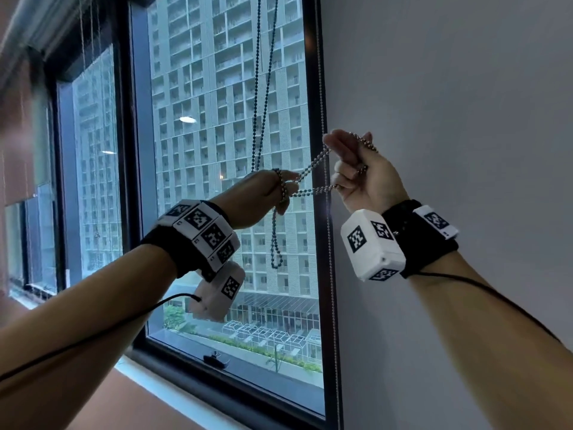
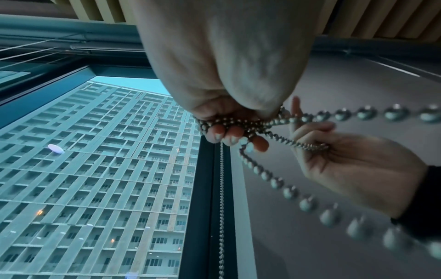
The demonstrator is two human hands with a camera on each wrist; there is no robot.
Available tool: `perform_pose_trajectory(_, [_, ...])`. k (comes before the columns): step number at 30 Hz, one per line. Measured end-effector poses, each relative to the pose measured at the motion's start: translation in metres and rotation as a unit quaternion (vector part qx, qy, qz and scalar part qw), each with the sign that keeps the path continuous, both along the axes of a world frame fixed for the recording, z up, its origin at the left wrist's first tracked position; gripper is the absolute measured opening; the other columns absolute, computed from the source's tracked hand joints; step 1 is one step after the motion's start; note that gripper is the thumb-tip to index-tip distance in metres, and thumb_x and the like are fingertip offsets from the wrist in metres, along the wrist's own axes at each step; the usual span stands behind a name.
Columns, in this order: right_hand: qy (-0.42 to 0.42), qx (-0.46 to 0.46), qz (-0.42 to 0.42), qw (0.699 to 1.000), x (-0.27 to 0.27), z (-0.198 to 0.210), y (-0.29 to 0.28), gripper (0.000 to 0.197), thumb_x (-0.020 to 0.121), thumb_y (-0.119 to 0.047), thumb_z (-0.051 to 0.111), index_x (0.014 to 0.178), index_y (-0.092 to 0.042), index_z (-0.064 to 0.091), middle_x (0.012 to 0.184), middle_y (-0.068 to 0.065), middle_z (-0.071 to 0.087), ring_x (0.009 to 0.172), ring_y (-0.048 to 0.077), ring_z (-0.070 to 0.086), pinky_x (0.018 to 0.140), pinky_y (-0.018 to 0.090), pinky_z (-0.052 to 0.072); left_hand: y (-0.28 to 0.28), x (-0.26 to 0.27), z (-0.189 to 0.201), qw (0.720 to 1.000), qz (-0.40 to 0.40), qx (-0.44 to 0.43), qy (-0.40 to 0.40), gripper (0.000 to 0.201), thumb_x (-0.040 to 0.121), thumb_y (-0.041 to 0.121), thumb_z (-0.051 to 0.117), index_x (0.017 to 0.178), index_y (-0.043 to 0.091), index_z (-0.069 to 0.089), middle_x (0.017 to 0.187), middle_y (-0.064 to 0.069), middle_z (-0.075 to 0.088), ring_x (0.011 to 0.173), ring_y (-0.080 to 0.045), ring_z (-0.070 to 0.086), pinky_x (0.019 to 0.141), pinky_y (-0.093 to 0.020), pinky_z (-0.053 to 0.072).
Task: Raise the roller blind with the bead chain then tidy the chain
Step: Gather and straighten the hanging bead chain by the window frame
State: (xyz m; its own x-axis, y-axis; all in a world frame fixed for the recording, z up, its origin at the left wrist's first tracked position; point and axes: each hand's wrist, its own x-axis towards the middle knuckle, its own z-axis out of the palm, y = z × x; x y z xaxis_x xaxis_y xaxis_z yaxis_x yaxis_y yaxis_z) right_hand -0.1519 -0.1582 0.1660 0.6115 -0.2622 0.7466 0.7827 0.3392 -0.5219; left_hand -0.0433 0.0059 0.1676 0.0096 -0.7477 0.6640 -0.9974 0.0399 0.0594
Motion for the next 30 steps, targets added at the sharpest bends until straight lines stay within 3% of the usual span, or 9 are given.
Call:
perform_pose_trajectory(3, [-0.011, 0.015, -0.048, 0.999, 0.004, -0.002, 0.0, 0.046, 0.105, -0.026, 0.028, 0.096, -0.009, 0.07, 0.099, 0.007, 0.076, 0.077, 0.011, 0.068, 0.067, 0.021, 0.056, -0.003, -0.002, 0.005, 1.0, 0.009, -0.008, 0.013, 0.039, 0.1, 0.027, 0.035, 0.108, -0.001, 0.06, 0.078, 0.003, 0.06, 0.065, 0.004, 0.054, 0.063, -0.01, 0.04])
perform_pose_trajectory(5, [-0.008, 0.041, -0.06, 0.997, 0.006, 0.0, -0.004, 0.039, 0.104, -0.025, 0.032, 0.101, -0.013, 0.069, 0.11, 0.01, 0.07, 0.103, 0.02, 0.066, 0.09, 0.032, 0.052, -0.003, -0.001, 0.008, 0.999, 0.006, -0.011, 0.042, 0.039, 0.1, 0.026, 0.035, 0.124, 0.001, 0.053, 0.089, -0.003, 0.065, 0.074, -0.005, 0.058, 0.061, -0.012, 0.043])
perform_pose_trajectory(9, [0.025, 0.063, -0.119, 0.991, 0.004, -0.002, -0.011, 0.044, 0.104, -0.033, 0.027, 0.102, -0.022, 0.07, 0.127, 0.009, 0.061, 0.123, 0.024, 0.053, 0.093, 0.04, 0.046, 0.002, -0.005, 0.012, 0.994, -0.043, -0.013, 0.1, 0.04, 0.1, 0.023, 0.035, 0.133, 0.002, 0.044, 0.084, -0.008, 0.067, 0.072, -0.015, 0.063, 0.056, -0.02, 0.047])
perform_pose_trajectory(13, [0.123, 0.124, -0.146, 0.974, 0.005, -0.011, -0.017, 0.025, 0.1, -0.021, 0.04, 0.091, -0.01, 0.061, 0.095, 0.012, 0.065, 0.081, 0.026, 0.068, 0.065, 0.034, 0.06, 0.005, -0.005, 0.011, 0.995, -0.032, -0.009, 0.097, 0.039, 0.1, 0.023, 0.036, 0.135, 0.008, 0.043, 0.064, 0.0, 0.057, 0.051, -0.003, 0.051, 0.056, -0.017, 0.044])
perform_pose_trajectory(16, [0.301, 0.009, -0.196, 0.933, 0.006, -0.03, -0.018, 0.024, 0.095, -0.015, 0.042, 0.078, -0.005, 0.055, 0.063, 0.011, 0.064, 0.046, 0.022, 0.064, 0.039, 0.02, 0.048, 0.003, 0.004, 0.008, 0.998, -0.008, -0.009, 0.069, 0.041, 0.099, 0.027, 0.037, 0.138, 0.015, 0.042, 0.062, 0.003, 0.046, 0.05, -0.002, 0.043, 0.061, -0.023, 0.043])
perform_pose_trajectory(21, [0.51, -0.249, -0.133, 0.812, 0.008, -0.08, -0.006, 0.064, 0.093, -0.058, 0.036, 0.06, -0.007, 0.057, 0.047, 0.005, 0.054, 0.036, 0.015, 0.047, 0.042, 0.02, 0.038, 0.002, 0.01, -0.001, 0.999, 0.007, -0.014, 0.049, 0.029, 0.099, 0.031, 0.037, 0.124, 0.025, 0.051, 0.07, -0.003, 0.045, 0.062, -0.019, 0.043, 0.064, -0.035, 0.045])
perform_pose_trajectory(25, [0.544, -0.375, -0.042, 0.75, 0.014, -0.107, -0.003, 0.093, 0.075, -0.086, 0.023, 0.057, -0.005, 0.063, 0.045, 0.004, 0.059, 0.036, 0.014, 0.052, 0.045, 0.021, 0.04, -0.001, 0.003, -0.008, 0.999, 0.024, -0.022, 0.0, 0.022, 0.099, 0.02, 0.038, 0.109, 0.015, 0.057, 0.068, 0.009, 0.049, 0.054, 0.007, 0.048, 0.058, -0.013, 0.039])
perform_pose_trajectory(27, [0.487, -0.379, 0.046, 0.785, 0.011, -0.111, 0.002, 0.094, 0.074, -0.086, 0.023, 0.06, -0.002, 0.064, 0.042, 0.005, 0.059, 0.035, 0.015, 0.053, 0.043, 0.019, 0.043, -0.003, 0.001, -0.011, 0.999, 0.023, -0.026, -0.023, 0.021, 0.099, 0.013, 0.039, 0.103, 0.01, 0.059, 0.071, 0.016, 0.047, 0.057, 0.017, 0.048, 0.057, -0.006, 0.037])
perform_pose_trajectory(30, [0.355, -0.228, 0.079, 0.903, 0.003, -0.101, 0.015, 0.074, 0.083, -0.07, 0.039, 0.066, -0.003, 0.065, 0.042, 0.004, 0.052, 0.039, 0.018, 0.054, 0.043, 0.02, 0.042, -0.009, 0.0, -0.013, 0.998, 0.017, -0.032, -0.056, 0.021, 0.098, 0.01, 0.041, 0.099, 0.006, 0.061, 0.071, 0.019, 0.045, 0.059, 0.022, 0.047, 0.056, 0.001, 0.034])
